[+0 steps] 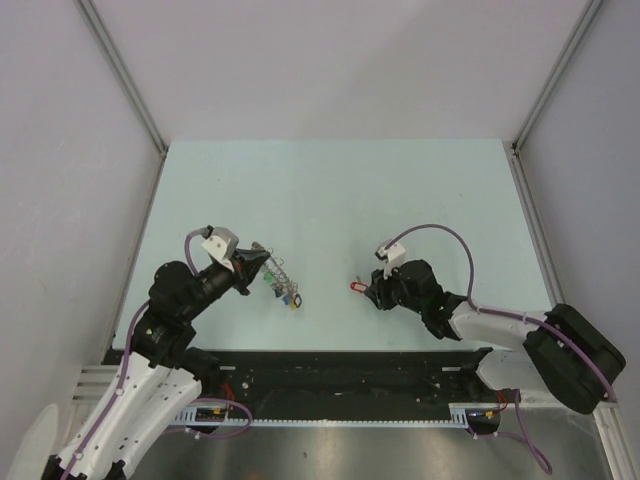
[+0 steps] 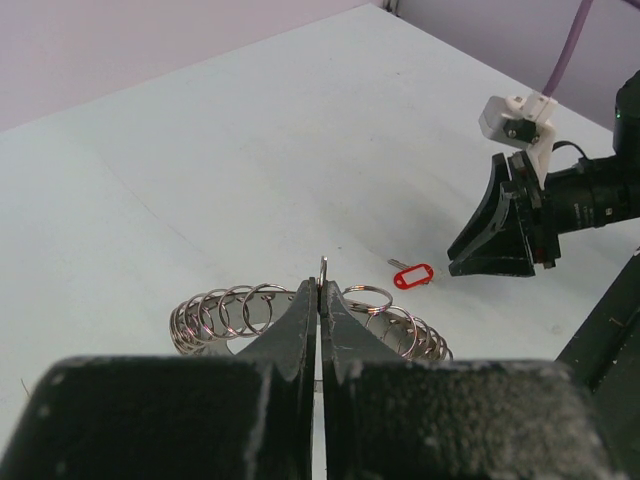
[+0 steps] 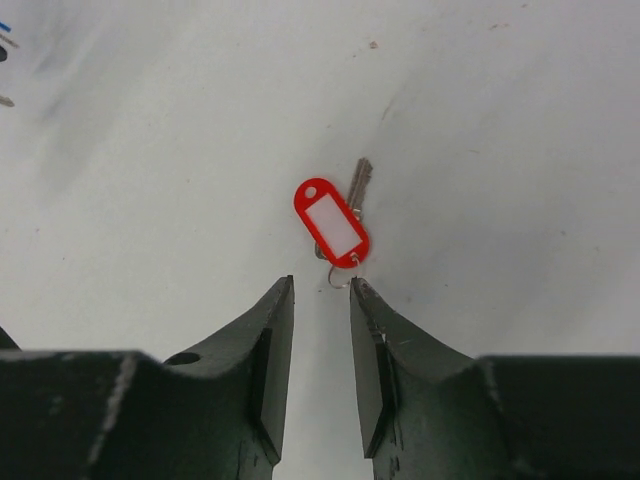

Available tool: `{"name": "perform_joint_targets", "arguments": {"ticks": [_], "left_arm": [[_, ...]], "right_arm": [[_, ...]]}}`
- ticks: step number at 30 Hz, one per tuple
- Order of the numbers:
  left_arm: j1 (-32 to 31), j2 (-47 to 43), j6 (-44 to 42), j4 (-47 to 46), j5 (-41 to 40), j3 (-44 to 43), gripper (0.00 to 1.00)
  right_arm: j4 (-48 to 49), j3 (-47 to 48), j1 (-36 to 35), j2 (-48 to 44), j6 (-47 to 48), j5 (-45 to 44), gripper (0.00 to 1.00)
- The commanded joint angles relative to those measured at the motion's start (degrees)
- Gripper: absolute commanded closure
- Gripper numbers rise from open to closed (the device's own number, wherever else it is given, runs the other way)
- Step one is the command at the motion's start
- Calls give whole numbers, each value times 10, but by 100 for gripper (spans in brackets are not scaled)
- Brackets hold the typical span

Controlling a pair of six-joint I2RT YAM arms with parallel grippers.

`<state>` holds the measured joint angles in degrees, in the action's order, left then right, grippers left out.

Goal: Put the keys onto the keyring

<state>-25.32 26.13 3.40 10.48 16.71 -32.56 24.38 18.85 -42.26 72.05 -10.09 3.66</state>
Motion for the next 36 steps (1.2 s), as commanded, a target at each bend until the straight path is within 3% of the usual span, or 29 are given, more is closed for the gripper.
{"name": "perform_joint_targets", "arguments": {"ticks": [1, 5, 9, 16, 23, 36], "left_arm": [[4, -6, -4, -45, 10, -2, 100], [4, -6, -4, -45, 11, -2, 99], [4, -5, -3, -44, 11, -2, 100], [4, -4, -1, -45, 17, -3, 100], [4, -6, -1, -45, 17, -1, 100], [4, -12, 1, -46, 19, -1, 100]], "right_arm": [[-164, 68, -5, -56, -24, -87, 65], [-258, 113, -5, -48, -20, -89, 66], [-275, 138, 1, -18, -78, -74, 67], [-249, 138, 53, 6, -200, -10, 68], [-196, 138, 68, 48, -240, 54, 69], [-154, 134, 75, 110, -260, 45, 74]]}}
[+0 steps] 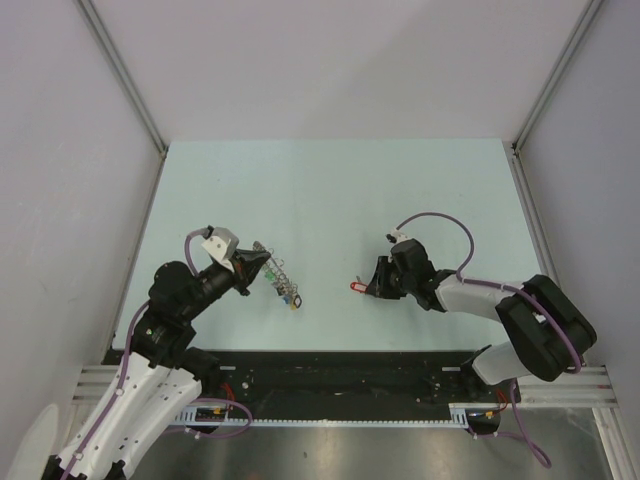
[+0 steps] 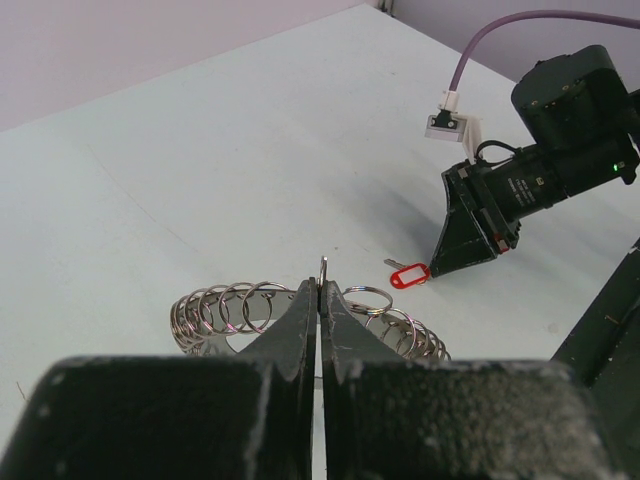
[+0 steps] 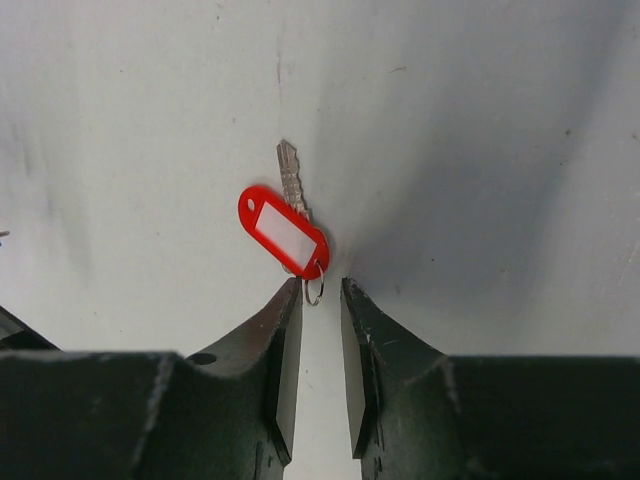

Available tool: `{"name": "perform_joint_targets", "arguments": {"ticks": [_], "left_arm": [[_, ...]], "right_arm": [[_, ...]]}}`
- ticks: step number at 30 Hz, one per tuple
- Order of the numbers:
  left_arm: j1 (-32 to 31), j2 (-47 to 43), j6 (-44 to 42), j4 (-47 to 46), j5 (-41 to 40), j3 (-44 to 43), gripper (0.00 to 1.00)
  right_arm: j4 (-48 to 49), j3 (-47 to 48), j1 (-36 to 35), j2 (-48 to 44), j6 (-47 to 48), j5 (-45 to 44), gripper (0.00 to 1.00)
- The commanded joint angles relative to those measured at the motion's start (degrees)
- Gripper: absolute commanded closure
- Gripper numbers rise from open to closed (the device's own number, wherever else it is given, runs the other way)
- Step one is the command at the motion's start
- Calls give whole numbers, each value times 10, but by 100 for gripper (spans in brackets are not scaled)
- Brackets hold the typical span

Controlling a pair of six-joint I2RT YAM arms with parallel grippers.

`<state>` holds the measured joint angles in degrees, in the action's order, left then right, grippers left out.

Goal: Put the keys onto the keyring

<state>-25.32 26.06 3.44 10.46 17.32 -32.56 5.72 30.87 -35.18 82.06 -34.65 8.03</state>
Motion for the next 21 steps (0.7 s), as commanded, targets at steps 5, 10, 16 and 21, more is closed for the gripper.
{"name": "perform_joint_targets", "arguments": {"ticks": [5, 10, 16, 21], "left_arm": [[4, -11, 1, -47, 14, -1, 99], [4, -12, 1, -47, 15, -1, 100], [4, -12, 1, -46, 15, -1, 100], [4, -11, 2, -46, 17, -1, 99]], "right_arm": [[32, 13, 5, 12, -16, 3, 76], [33, 12, 7, 16, -16, 3, 79], [33, 9, 7, 21, -16, 8, 82], [21, 7, 7, 4, -8, 3, 100]]}}
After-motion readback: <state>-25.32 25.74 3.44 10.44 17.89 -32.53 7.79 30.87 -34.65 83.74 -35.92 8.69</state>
